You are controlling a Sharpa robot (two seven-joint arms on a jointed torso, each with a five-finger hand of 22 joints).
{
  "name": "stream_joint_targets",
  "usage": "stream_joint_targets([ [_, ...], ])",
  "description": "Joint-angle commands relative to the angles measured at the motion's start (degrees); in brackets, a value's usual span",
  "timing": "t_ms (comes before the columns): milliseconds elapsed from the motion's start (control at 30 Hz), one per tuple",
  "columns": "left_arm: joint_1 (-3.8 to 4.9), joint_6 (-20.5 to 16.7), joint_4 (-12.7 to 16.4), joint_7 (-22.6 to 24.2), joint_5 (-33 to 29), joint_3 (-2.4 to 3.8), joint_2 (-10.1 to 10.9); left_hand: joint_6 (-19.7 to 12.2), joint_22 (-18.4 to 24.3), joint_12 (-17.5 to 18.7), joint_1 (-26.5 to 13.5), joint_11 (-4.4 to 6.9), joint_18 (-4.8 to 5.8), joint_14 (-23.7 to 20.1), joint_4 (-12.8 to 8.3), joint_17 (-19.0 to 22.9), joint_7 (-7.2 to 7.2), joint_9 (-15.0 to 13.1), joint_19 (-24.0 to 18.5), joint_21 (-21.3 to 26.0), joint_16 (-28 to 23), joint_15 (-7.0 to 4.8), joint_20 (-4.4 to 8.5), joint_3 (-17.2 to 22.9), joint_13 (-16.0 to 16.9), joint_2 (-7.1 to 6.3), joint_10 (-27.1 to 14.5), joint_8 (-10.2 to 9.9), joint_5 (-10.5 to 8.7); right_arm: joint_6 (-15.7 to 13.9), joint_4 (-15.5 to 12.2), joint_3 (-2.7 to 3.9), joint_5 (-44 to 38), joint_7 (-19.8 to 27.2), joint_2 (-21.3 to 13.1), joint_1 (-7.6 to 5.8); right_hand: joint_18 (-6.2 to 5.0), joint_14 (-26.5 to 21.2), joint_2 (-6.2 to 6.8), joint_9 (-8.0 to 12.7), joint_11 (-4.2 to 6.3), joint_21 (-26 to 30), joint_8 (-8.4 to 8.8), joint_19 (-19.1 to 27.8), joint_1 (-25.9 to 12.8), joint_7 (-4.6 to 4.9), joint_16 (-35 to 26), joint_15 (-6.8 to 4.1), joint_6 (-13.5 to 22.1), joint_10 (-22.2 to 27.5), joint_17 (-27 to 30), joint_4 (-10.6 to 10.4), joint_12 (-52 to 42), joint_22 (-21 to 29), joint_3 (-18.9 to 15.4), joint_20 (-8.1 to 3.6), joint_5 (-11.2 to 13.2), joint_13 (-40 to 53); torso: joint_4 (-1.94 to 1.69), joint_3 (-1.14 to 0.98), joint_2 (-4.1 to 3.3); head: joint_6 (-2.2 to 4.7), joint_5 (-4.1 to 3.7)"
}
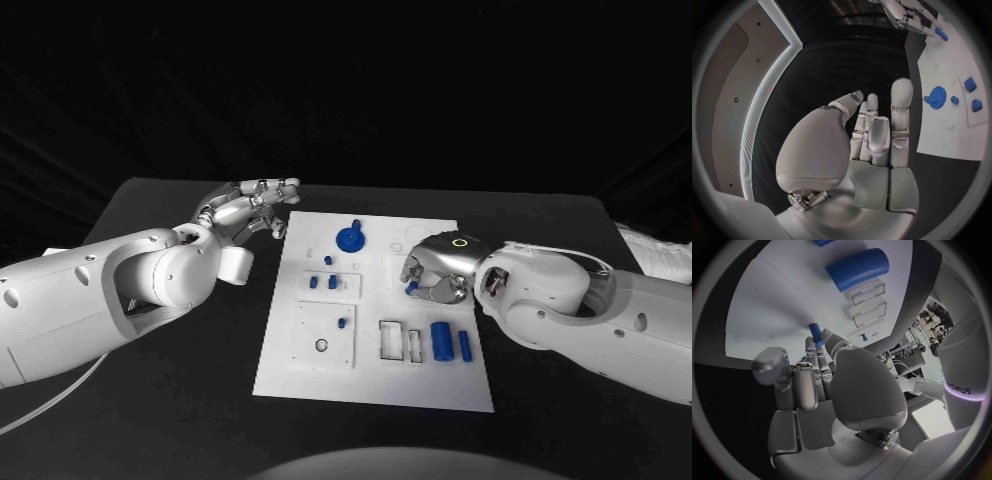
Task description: Assemble the parts on the task board
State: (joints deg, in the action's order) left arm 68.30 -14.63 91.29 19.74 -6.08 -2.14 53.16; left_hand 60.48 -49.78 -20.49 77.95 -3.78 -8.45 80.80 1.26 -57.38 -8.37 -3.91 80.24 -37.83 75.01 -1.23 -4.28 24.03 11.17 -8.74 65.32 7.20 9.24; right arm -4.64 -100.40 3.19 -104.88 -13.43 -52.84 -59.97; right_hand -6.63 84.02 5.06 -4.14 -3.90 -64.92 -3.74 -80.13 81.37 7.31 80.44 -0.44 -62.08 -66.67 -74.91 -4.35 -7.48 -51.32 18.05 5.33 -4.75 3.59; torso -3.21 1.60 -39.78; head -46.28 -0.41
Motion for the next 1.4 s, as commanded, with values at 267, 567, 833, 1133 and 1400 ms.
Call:
stream_joint_targets([
  [267, 0.01, 1.06, 0.00, 0.01, 0.20, 0.03, -0.06, -0.25, 0.01, -0.19, -0.05, -0.02, -0.64, 0.03, -0.20, 0.05, -0.06, 0.02, 0.31, 0.17, 0.22, 0.22, -0.12, -0.20, 0.05, 0.43, -0.39, 0.16, 0.19, 1.42, 0.58, -0.13, -1.65, -0.41, 0.36, 0.27, -0.54, 3.28, 0.48, -0.11, -0.06, -0.26, -0.28, 0.05, -0.07, 0.01, 0.17, -0.50, -1.04, -0.65, -0.26, -0.02, 0.90, -0.03, 1.73, -0.42, 0.30, 0.08, 0.01, -0.01, -0.04, -0.10, -0.05],
  [567, 0.01, 1.04, 0.00, -0.02, 0.20, 0.03, -0.04, -0.25, 0.01, -0.19, -0.05, -0.02, -0.64, 0.03, -0.20, 0.05, -0.06, 0.02, 0.31, 0.17, 0.22, 0.22, -0.12, -0.20, 0.05, 0.43, -0.39, 0.16, 0.19, -1.14, 0.46, -0.13, -1.79, 0.28, 0.52, 0.41, -0.42, 3.44, -0.21, -0.57, 0.62, -1.02, -1.01, -0.32, 1.10, -0.28, 0.71, -1.04, -3.77, -3.90, -0.99, 0.85, 0.88, -0.98, 5.39, -0.86, 1.47, 0.47, 0.01, -0.01, 0.01, -0.19, -0.17],
  [833, 0.01, 1.00, -0.04, 0.02, 0.20, 0.03, -0.04, -0.27, 0.13, -0.28, -0.04, -0.03, -0.67, 0.01, -0.21, 0.14, -0.07, 0.02, 0.28, 0.33, 0.19, 0.22, -0.13, -0.20, 0.08, 0.48, -0.48, 0.18, 0.20, -4.36, -0.14, -0.12, -1.83, 0.79, 0.33, 0.48, -0.28, 3.54, -0.35, -0.79, 0.87, -1.56, -1.19, -0.55, 1.36, -0.33, 1.08, -1.29, -4.82, -5.41, -1.47, 1.82, 1.31, -1.60, 7.50, -1.21, 1.47, 0.64, -0.04, 0.01, 0.04, -0.23, -0.18],
  [1133, 0.01, 0.86, -0.10, 0.03, 0.20, 0.03, 0.00, -0.27, 0.13, -0.34, -0.01, -0.03, -0.67, 0.00, -0.23, 0.17, -0.07, 0.01, 0.28, 0.32, 0.18, 0.22, -0.13, -0.17, 0.10, 0.54, -0.54, 0.20, 0.21, -5.62, -2.77, 0.21, -0.77, 0.65, -1.63, 0.16, -0.25, 3.56, -0.20, -0.84, 0.91, -1.71, -1.21, -0.60, 1.41, -0.30, 1.15, -1.32, -5.01, -5.72, -1.56, 2.18, 1.44, -1.79, 7.92, -1.27, 1.49, 0.69, 0.02, 0.06, 0.10, -0.17, -0.16],
  [1400, 0.01, 0.80, -0.12, 0.07, 0.20, 0.03, -0.07, -0.27, 0.13, -0.34, -0.01, -0.03, -0.67, 0.00, -0.23, 0.17, -0.07, 0.01, 0.28, 0.32, 0.18, 0.22, -0.13, -0.17, 0.10, 0.54, -0.54, 0.20, 0.21, -5.73, -7.30, 0.54, 1.44, 0.35, -3.44, -1.19, -0.23, 3.56, 0.05, -0.85, 0.88, -1.78, -1.17, -0.62, 1.34, -0.26, 1.17, -1.31, -5.03, -5.76, -1.57, 2.35, 1.58, -1.88, 8.04, -1.29, 1.51, 0.69, 0.04, 0.01, 0.10, -0.10, 0.04],
])
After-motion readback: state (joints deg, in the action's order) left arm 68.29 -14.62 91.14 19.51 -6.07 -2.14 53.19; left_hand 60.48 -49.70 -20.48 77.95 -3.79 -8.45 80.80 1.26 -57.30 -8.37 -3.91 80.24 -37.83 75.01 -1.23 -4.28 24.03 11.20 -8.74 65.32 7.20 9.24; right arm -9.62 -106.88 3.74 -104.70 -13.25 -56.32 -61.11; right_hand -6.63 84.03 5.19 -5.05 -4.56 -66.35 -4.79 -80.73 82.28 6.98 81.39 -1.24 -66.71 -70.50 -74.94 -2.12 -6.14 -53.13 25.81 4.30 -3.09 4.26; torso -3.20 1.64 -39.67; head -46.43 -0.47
